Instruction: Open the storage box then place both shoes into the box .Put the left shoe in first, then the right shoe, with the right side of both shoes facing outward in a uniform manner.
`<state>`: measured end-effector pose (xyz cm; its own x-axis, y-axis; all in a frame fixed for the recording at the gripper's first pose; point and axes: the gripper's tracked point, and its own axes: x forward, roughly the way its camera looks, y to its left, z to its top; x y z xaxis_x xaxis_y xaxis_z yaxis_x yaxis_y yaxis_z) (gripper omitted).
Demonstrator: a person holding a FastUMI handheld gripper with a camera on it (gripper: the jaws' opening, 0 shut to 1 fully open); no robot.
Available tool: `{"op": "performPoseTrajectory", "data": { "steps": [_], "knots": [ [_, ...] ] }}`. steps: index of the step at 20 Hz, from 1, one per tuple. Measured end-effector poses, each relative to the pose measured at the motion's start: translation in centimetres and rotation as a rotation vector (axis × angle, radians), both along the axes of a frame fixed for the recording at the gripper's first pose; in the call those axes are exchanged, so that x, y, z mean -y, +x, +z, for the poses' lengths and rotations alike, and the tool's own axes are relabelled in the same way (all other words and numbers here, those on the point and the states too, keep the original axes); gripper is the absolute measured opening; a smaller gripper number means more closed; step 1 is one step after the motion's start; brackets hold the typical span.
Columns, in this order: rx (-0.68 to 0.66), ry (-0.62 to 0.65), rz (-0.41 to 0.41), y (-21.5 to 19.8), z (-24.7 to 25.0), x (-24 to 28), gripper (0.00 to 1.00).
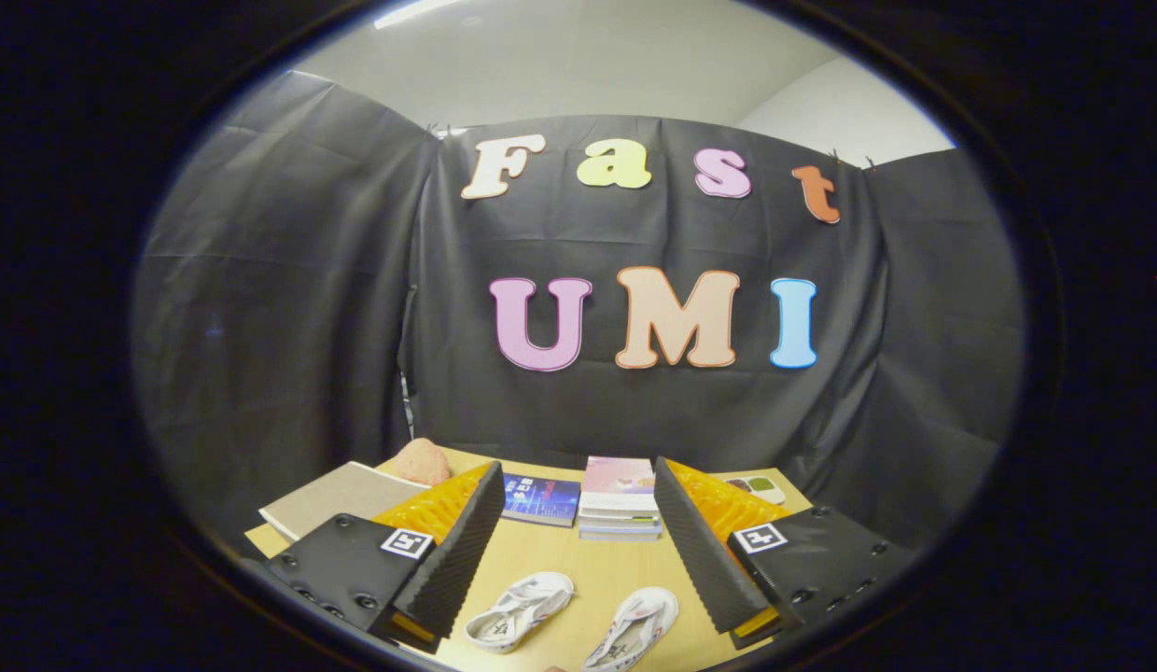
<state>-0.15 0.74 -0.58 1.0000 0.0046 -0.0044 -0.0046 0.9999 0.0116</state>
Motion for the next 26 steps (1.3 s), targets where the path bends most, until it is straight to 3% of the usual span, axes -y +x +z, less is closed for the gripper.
{"op": "performPoseTrajectory", "data": {
  "steps": [7,14,19,26],
  "knots": [
    [0.007,0.134,0.078,-0.1,-1.5,-2.4,0.99],
    [0.010,0.588,0.176,-1.2,-5.8,-6.3,0.99],
    [0.010,0.974,0.145,-1.3,-10.1,-7.8,0.98],
    [-0.045,1.345,0.019,-0.2,-18.0,-13.0,0.97]
  ]
}}
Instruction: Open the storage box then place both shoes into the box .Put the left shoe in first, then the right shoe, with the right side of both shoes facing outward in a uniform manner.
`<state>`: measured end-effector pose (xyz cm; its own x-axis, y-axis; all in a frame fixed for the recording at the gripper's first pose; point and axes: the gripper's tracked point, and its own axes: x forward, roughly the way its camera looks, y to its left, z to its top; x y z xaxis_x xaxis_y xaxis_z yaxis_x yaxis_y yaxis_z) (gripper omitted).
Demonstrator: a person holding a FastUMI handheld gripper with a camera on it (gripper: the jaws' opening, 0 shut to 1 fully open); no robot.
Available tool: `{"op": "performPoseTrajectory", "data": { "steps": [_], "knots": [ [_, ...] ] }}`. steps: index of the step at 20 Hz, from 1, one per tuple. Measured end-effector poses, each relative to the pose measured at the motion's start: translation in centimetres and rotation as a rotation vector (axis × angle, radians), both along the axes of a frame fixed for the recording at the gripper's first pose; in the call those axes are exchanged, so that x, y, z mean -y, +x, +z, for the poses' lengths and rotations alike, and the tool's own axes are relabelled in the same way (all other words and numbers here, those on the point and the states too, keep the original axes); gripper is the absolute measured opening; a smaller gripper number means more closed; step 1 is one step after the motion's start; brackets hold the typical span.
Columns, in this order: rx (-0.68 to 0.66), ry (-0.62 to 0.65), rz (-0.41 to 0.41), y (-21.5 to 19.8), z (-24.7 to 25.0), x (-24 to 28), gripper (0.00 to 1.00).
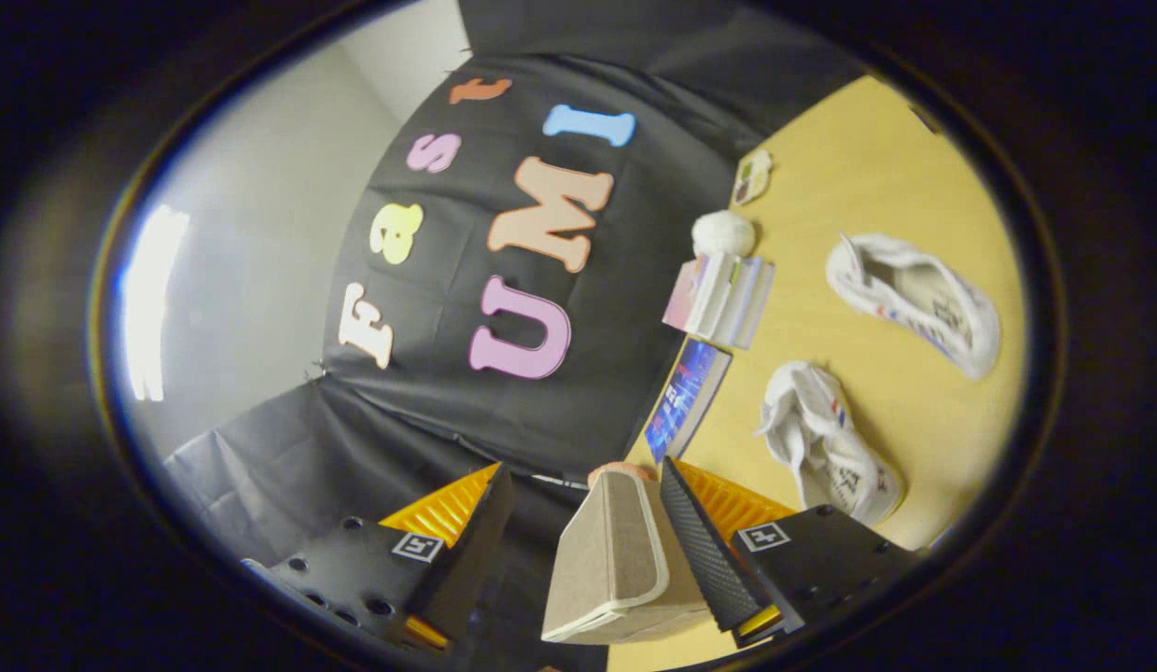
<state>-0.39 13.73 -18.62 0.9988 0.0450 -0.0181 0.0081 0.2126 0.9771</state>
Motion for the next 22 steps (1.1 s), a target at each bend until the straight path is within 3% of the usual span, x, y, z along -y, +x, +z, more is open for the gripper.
{"op": "performPoseTrajectory", "data": {
  "steps": [3,7,19,22],
  "knots": [
    [-0.084,0.109,-0.017,0.6,-4.7,-3.1,0.97],
    [-0.115,0.247,-0.018,2.3,-7.4,-6.0,0.97],
    [-0.126,0.445,0.006,5.5,-9.9,-11.3,0.97],
    [-0.140,0.434,0.003,5.7,-10.0,-11.2,0.76]
  ]
}}
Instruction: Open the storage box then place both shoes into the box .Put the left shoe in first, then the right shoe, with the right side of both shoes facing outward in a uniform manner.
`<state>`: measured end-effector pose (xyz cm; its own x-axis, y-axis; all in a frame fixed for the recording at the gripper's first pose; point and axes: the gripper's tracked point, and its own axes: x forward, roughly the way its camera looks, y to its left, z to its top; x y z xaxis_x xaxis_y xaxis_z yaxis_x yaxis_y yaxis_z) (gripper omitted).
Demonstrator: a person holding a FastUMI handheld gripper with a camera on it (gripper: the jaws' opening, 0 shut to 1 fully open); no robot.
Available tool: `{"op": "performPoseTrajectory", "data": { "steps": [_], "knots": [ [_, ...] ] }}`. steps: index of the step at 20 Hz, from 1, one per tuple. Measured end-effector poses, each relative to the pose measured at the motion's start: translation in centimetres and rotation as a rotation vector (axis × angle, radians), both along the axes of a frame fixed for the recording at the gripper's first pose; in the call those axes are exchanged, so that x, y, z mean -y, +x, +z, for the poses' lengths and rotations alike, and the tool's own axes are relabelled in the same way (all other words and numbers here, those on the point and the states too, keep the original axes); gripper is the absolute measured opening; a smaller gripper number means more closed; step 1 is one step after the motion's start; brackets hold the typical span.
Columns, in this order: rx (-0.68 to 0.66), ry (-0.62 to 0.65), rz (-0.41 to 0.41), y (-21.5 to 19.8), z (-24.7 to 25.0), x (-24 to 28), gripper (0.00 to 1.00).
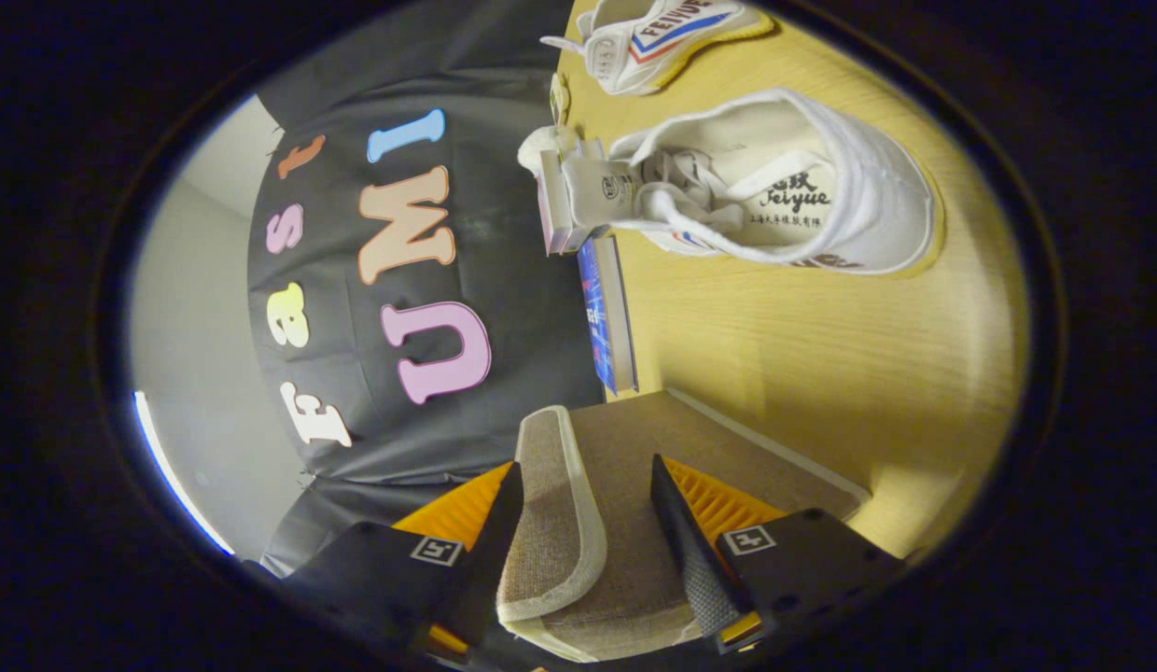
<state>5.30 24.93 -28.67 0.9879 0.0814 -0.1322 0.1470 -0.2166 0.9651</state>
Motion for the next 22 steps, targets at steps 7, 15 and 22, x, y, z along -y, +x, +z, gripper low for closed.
{"op": "performPoseTrajectory", "data": {
  "steps": [7,15,22],
  "knots": [
    [0.038,-0.067,-0.023,0.6,1.9,1.2,0.22],
    [0.105,-0.202,-0.001,0.8,6.2,1.9,0.03],
    [0.231,-0.254,-0.005,0.4,15.2,1.0,0.03]
  ]
}}
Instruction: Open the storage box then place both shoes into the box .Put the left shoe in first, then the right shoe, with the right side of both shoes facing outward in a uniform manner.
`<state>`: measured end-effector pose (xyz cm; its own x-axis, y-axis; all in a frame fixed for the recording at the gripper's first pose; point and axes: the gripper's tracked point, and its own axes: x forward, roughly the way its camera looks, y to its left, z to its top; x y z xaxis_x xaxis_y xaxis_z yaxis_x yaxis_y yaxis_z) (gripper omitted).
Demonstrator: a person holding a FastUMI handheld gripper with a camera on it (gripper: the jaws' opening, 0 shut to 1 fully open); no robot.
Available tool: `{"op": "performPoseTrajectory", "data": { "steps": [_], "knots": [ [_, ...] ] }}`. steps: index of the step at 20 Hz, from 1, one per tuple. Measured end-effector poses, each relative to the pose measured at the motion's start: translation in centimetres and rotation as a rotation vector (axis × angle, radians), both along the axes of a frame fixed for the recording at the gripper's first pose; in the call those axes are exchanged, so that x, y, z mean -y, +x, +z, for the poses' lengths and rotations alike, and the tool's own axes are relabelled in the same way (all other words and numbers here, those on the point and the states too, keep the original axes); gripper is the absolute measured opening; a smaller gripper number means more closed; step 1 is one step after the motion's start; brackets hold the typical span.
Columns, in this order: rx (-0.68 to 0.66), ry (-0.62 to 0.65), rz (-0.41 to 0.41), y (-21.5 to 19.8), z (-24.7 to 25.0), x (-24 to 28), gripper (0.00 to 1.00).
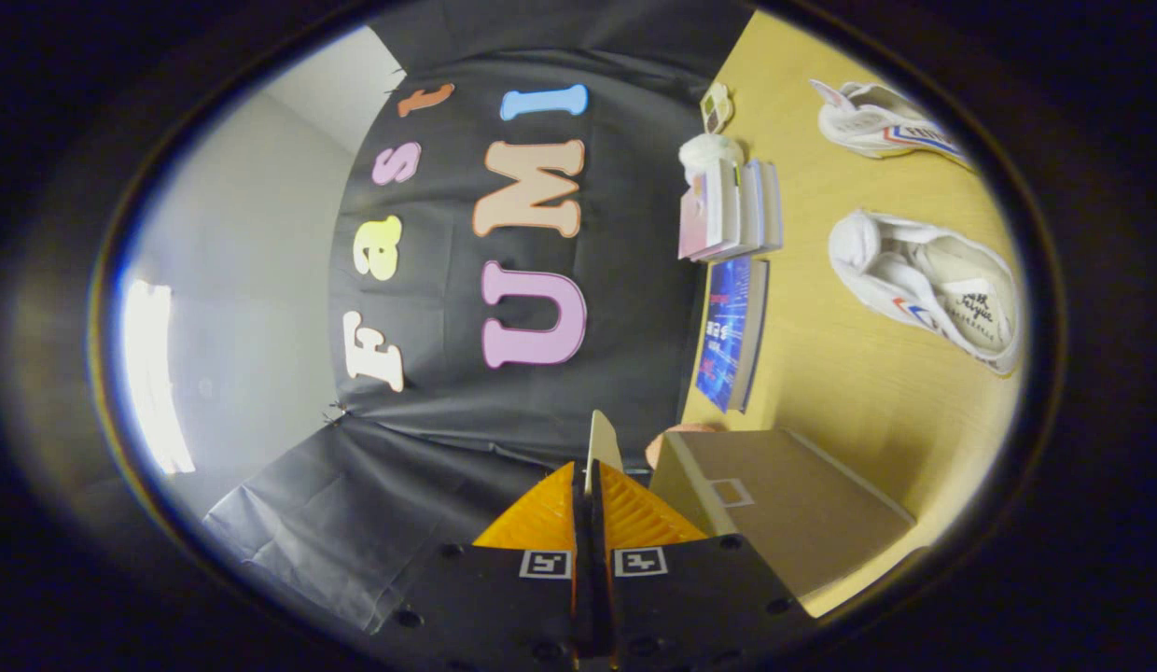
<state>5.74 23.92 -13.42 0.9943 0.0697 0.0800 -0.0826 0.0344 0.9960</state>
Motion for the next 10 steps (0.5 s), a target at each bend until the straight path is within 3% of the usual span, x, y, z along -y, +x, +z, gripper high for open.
{"op": "performPoseTrajectory", "data": {
  "steps": [5,10],
  "knots": [
    [0.049,-0.023,0.019,-0.4,5.0,-3.8,0.04],
    [0.077,-0.073,0.056,-1.1,9.1,-11.1,0.04]
  ]
}}
